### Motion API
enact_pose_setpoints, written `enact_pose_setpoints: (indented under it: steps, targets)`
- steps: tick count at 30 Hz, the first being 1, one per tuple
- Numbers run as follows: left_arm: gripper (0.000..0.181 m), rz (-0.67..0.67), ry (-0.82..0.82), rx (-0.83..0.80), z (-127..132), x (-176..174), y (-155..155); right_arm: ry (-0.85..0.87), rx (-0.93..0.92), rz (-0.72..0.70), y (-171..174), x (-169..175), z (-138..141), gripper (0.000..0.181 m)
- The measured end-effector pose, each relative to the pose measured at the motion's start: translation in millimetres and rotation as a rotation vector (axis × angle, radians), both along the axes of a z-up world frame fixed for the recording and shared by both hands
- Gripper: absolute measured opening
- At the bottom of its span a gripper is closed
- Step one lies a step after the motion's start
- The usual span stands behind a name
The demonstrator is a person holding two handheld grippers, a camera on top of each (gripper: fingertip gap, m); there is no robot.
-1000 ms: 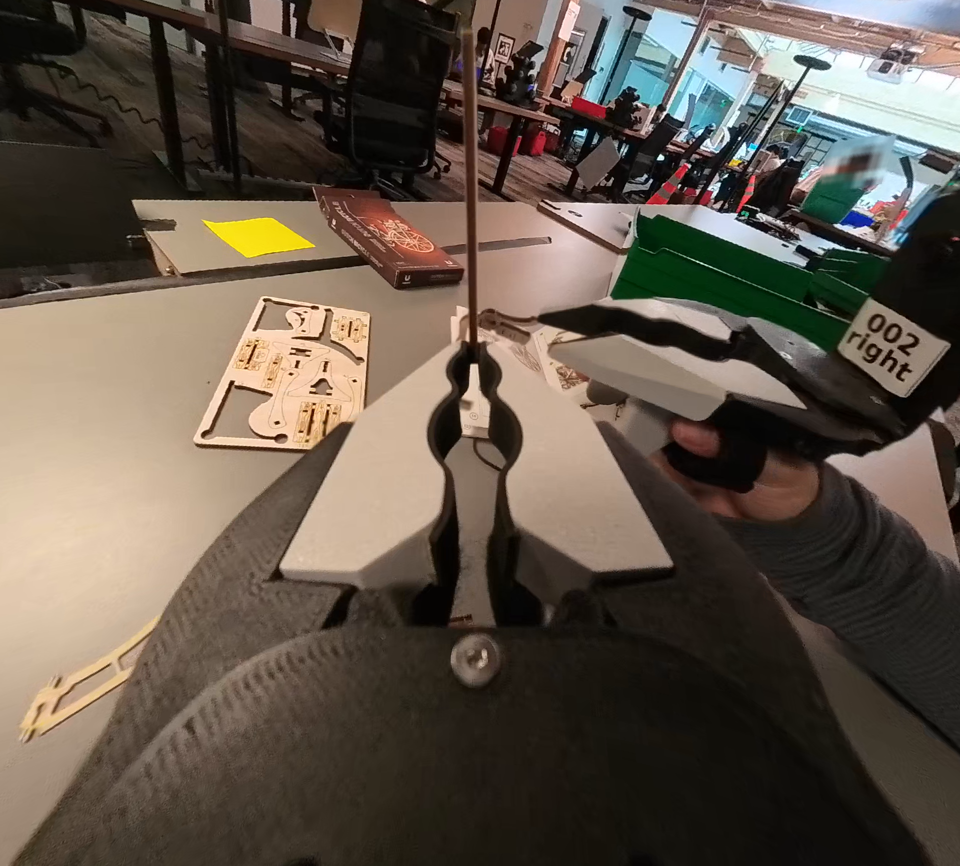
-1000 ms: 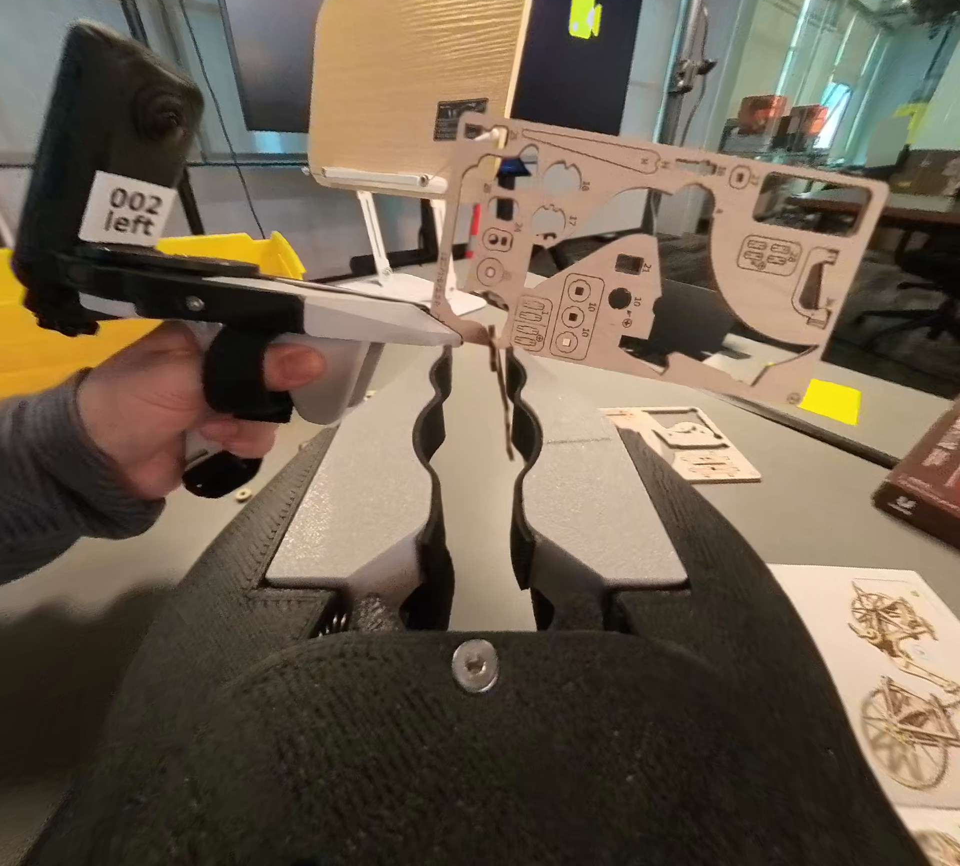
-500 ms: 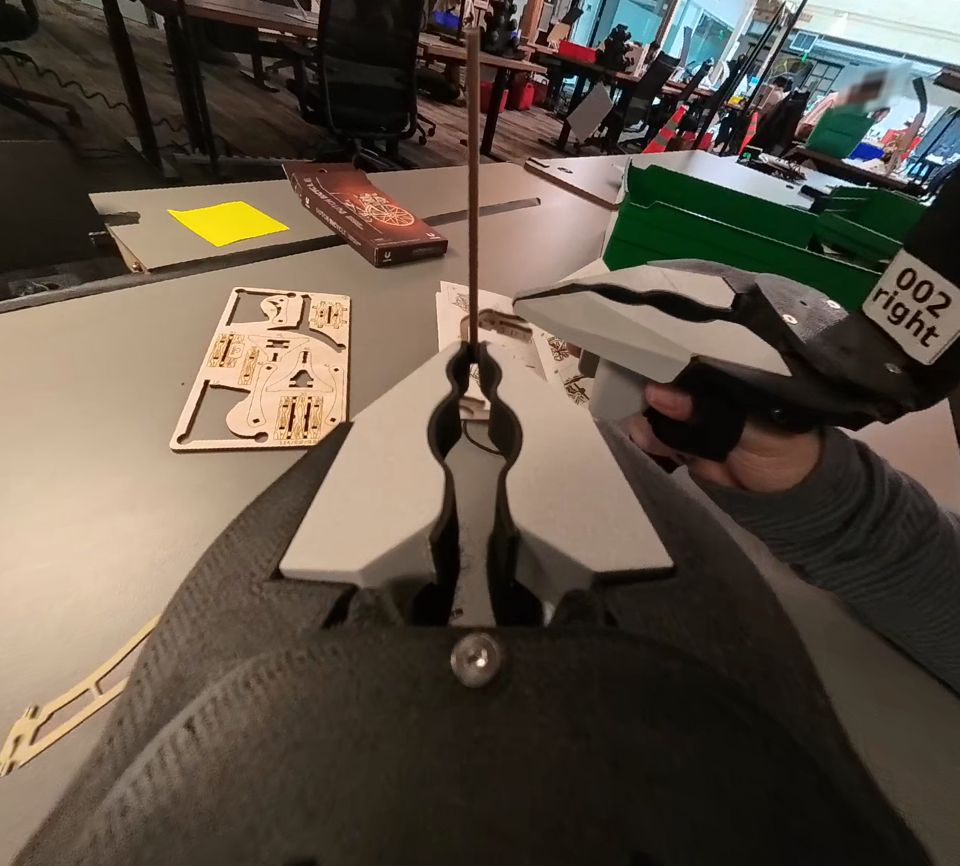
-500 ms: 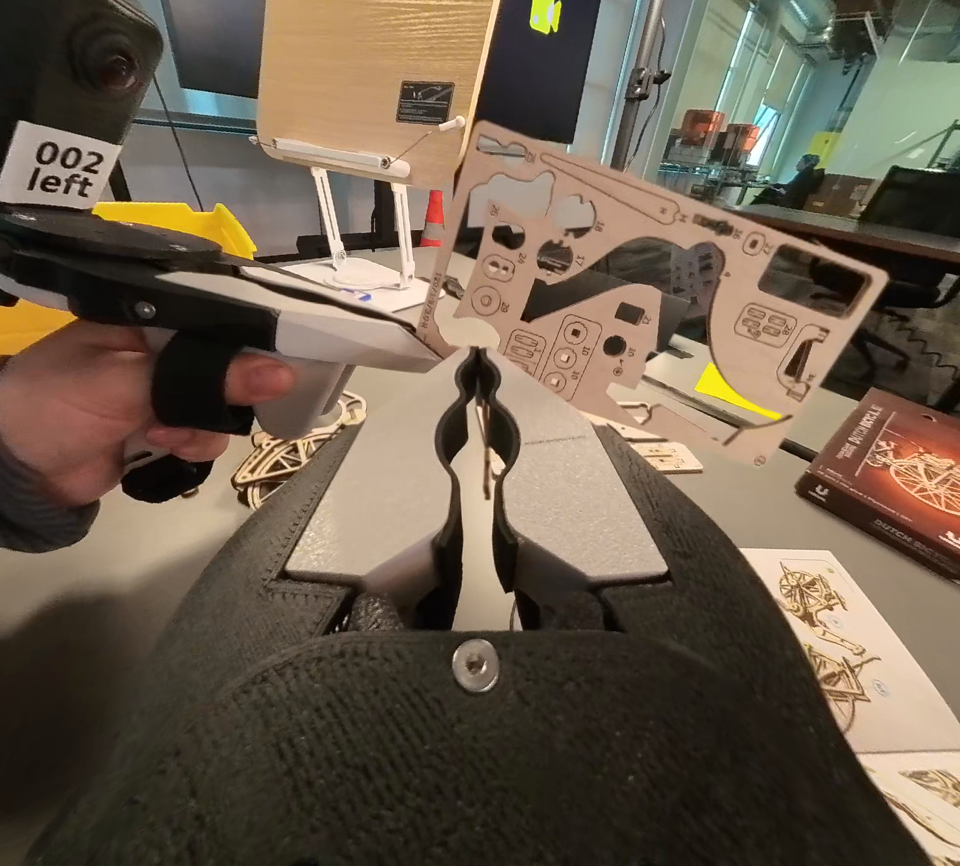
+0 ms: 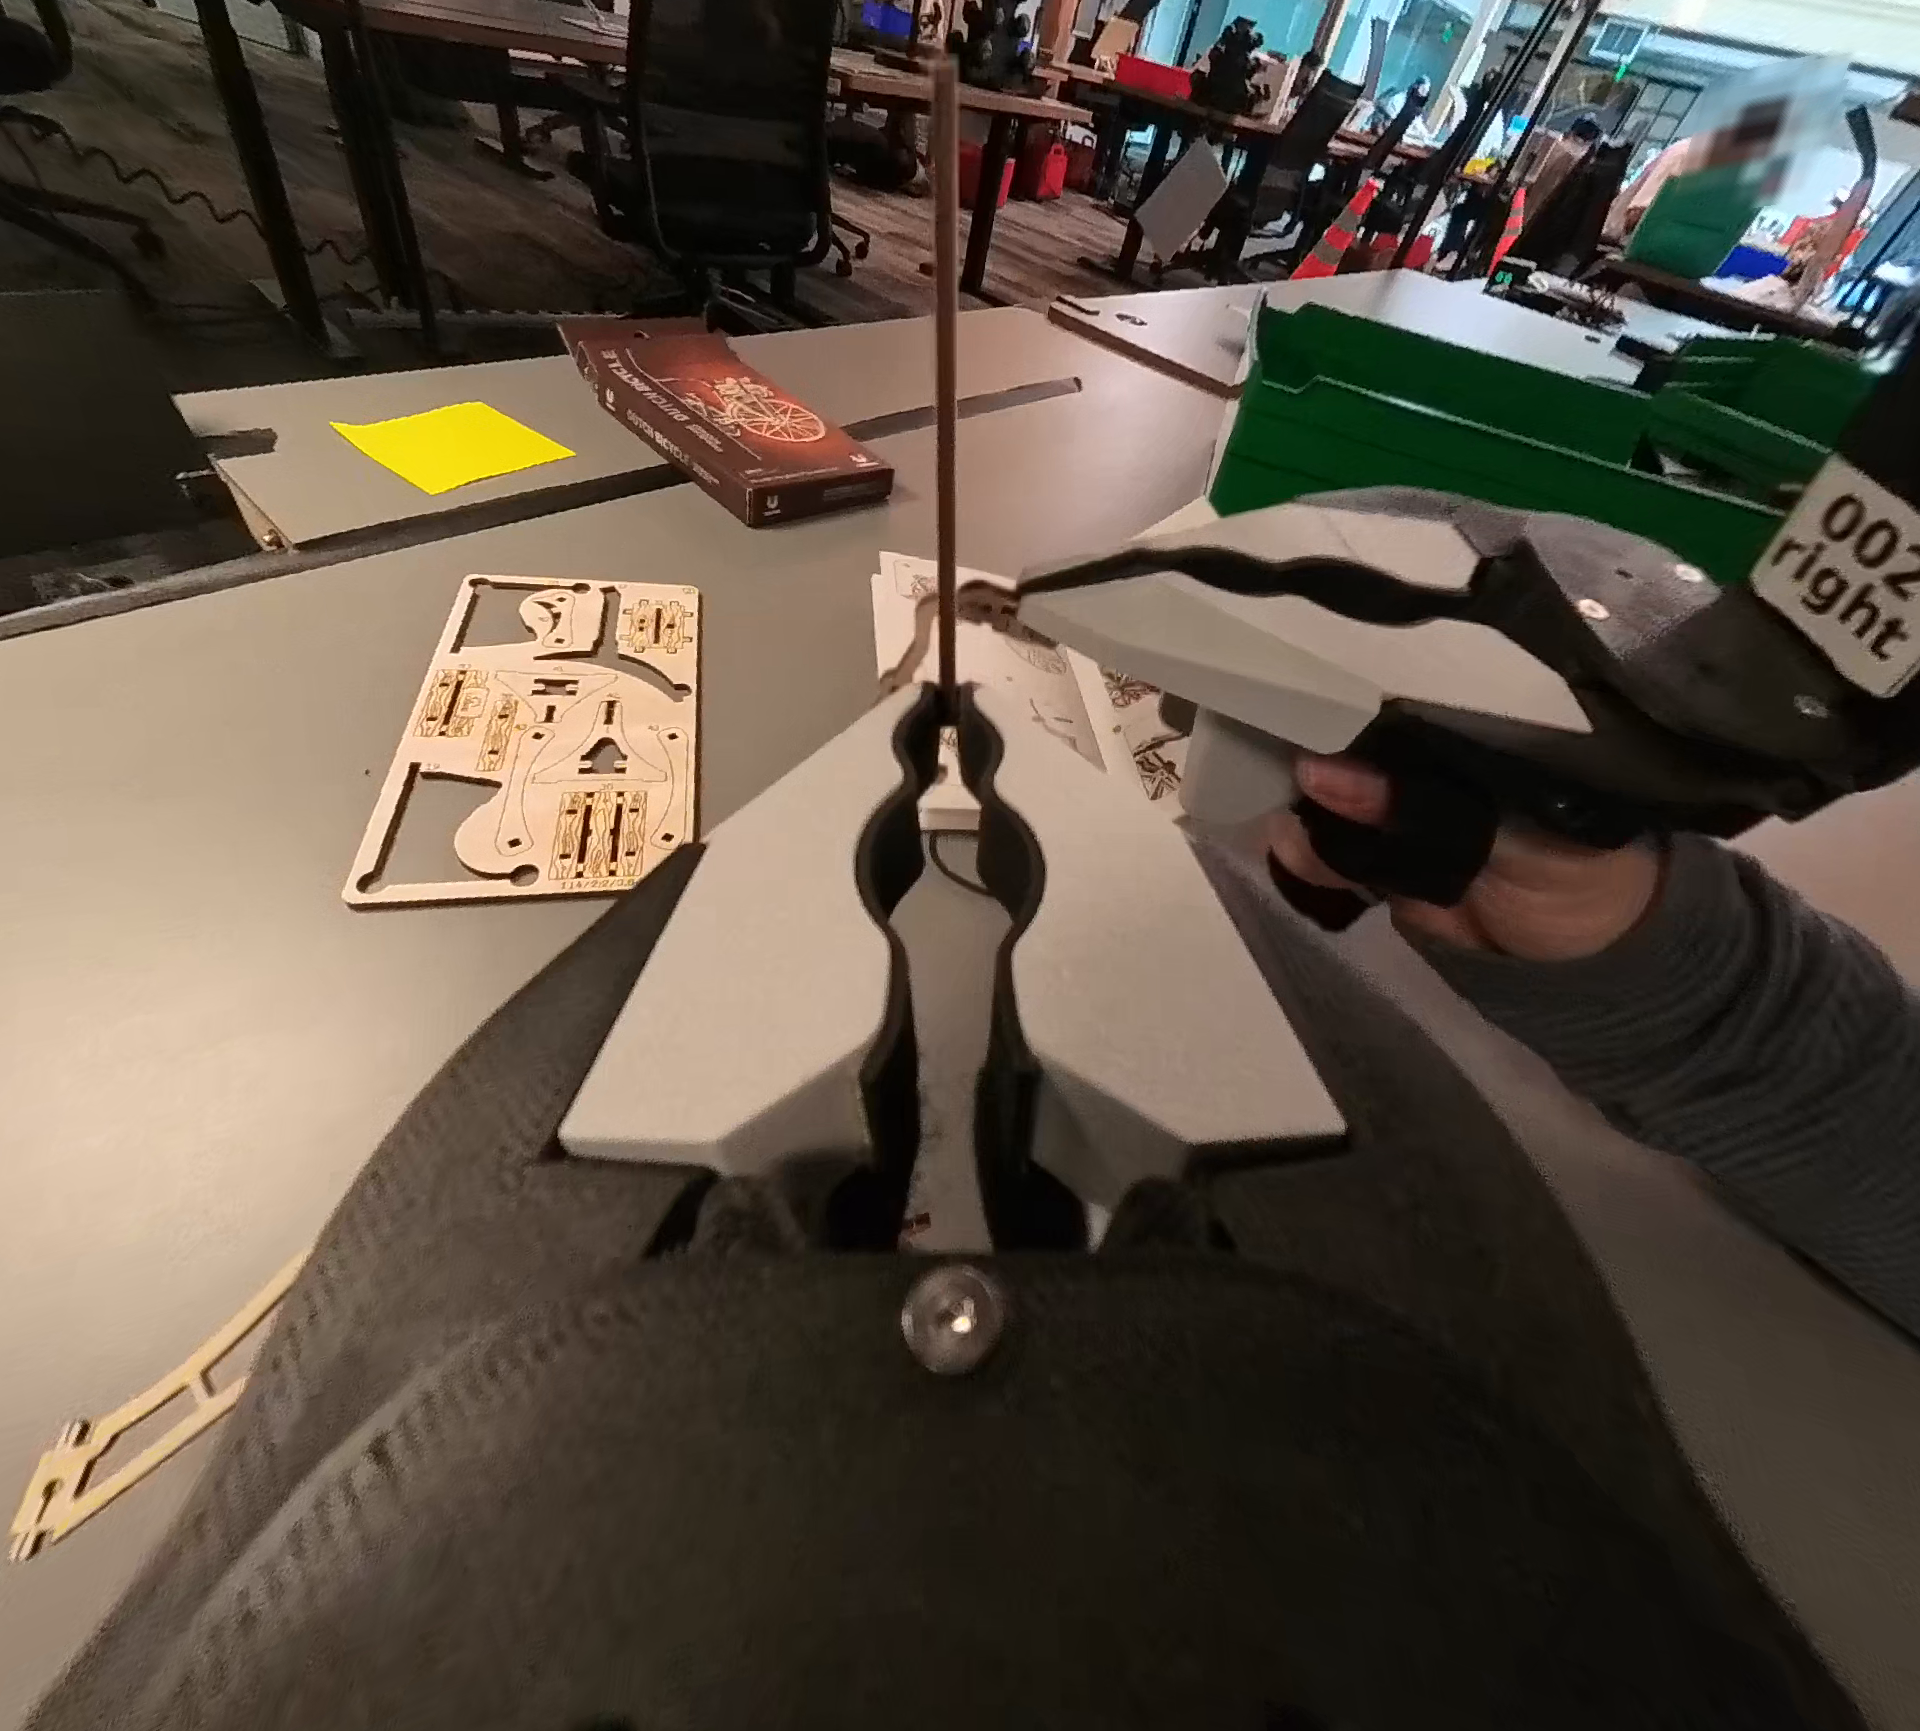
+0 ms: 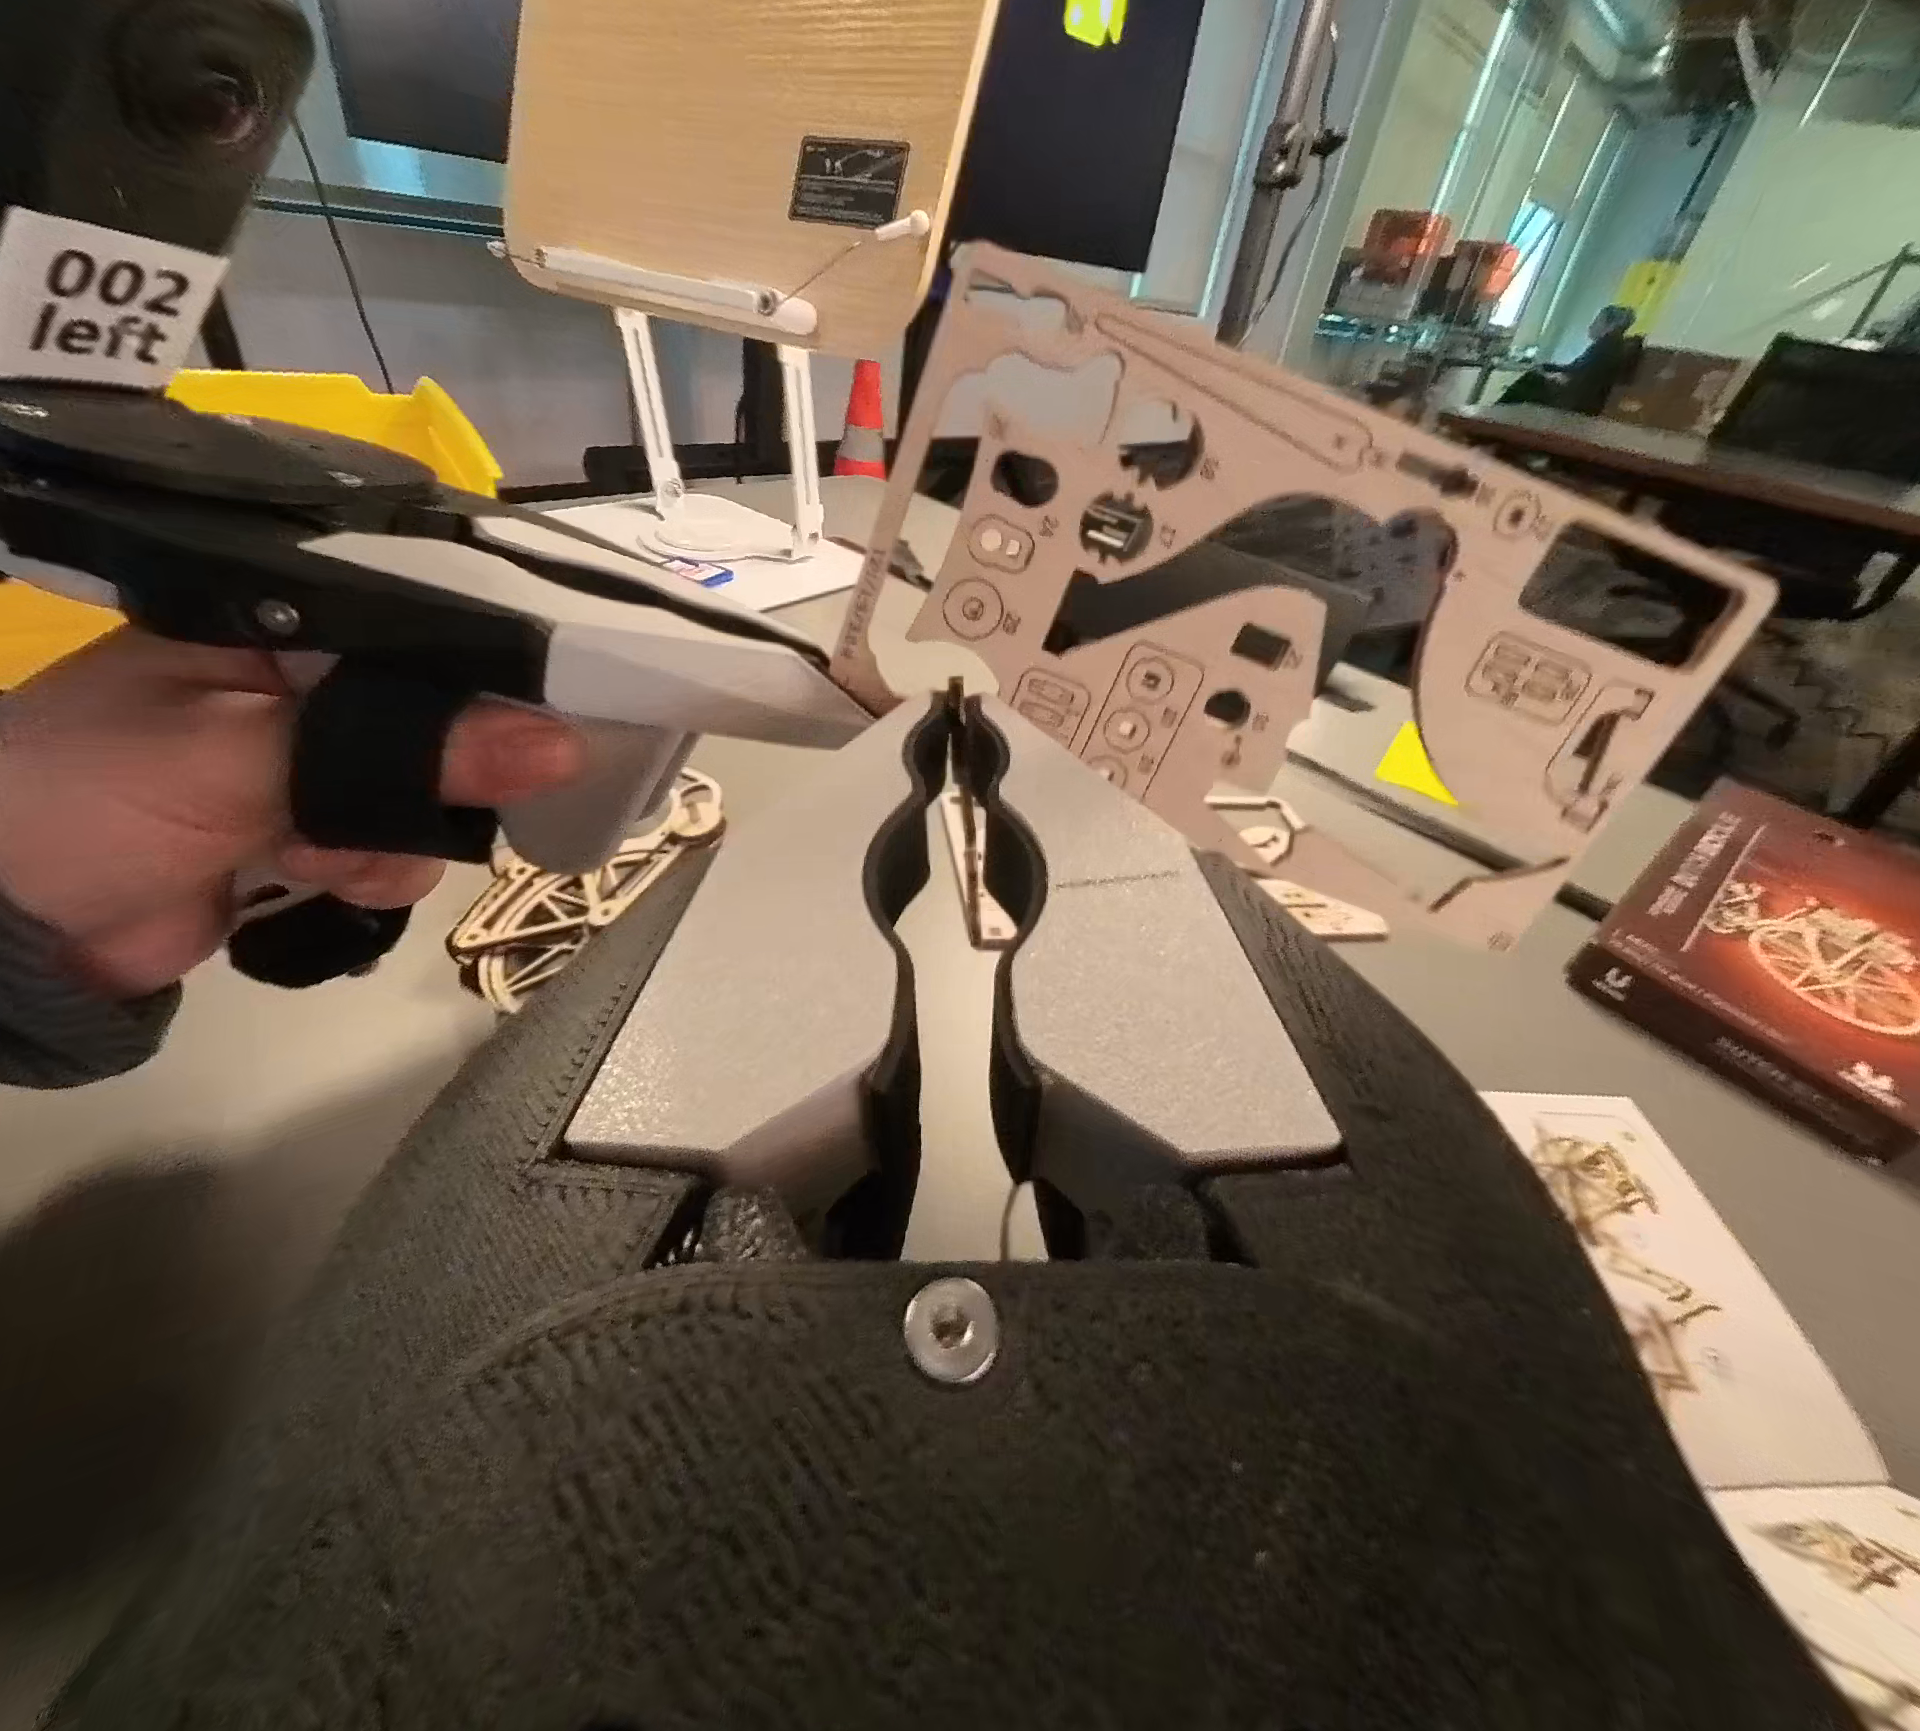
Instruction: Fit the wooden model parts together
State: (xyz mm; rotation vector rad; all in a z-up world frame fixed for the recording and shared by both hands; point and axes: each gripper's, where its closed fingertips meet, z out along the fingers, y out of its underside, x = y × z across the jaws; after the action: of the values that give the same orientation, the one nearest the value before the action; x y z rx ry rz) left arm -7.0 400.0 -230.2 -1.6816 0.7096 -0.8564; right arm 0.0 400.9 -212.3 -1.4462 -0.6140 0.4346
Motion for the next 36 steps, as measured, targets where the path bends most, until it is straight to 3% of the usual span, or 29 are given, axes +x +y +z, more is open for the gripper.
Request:
enact_pose_setpoints:
  steps: [8,19,27,32,36]
  targets:
    - [0.001,-0.045,0.067,0.050,-2.3,9.4,-8.2,-0.180,0.089,-0.077,1.5,-0.6,-5.1,0.000]
    - [0.002,-0.009,0.003,-0.013,-3.0,0.0,0.7,-0.110,0.090,-0.035,-2.6,-1.9,1.1,0.013]
    - [0.002,0.029,-0.181,-0.119,4.1,-17.1,14.1,-0.032,0.083,-0.042,-0.4,8.8,7.2,0.016]
    - [0.001,-0.097,-0.508,-0.282,29.8,-24.1,9.5,-0.030,-0.011,0.028,-0.1,-1.6,-5.0,0.025]
    - [0.001,-0.117,-0.491,-0.275,29.1,-17.8,6.5,-0.056,-0.084,0.073,0.4,-13.5,-21.4,0.036]
